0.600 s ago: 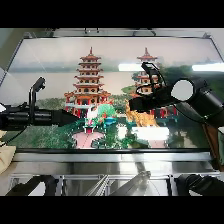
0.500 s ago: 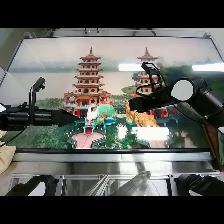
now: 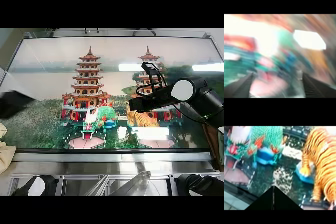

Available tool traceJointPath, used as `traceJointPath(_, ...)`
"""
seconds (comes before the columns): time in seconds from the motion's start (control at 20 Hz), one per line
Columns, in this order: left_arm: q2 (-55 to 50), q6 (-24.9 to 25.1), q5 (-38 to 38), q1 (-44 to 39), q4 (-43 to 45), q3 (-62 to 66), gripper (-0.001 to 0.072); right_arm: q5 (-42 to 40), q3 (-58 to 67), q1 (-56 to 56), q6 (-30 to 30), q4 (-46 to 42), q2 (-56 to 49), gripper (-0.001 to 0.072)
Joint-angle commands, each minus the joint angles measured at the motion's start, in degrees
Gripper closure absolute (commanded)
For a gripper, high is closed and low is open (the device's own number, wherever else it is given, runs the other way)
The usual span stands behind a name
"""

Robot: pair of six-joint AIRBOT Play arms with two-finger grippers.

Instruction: Fold the shirts.

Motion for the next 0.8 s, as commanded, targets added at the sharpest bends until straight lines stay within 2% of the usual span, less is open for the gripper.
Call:
traceJointPath(0.0,1.7,-6.1,5.6,17.9,11.7,4.9,-0.0013,0.0,0.0,0.0,0.0,0.0,0.0,0.0689)
traceJointPath(0.15,-3.1,-5.5,4.8,27.8,14.3,4.9,-0.0013,0.0,0.0,0.0,0.0,0.0,0.0,0.0689)
traceJointPath(0.4,-11.0,-3.8,6.4,38.9,27.5,4.9,-0.0013,0.0,0.0,0.0,0.0,0.0,0.0,0.0688)
traceJointPath(0.55,-15.3,-3.5,9.6,41.3,29.6,4.9,-0.0013,0.0,0.0,0.0,0.0,0.0,0.0,0.0689)
traceJointPath(0.75,-20.5,-3.5,12.2,41.2,37.6,4.9,0.0003,0.0,0.0,0.0,0.0,0.0,0.0,0.0689)
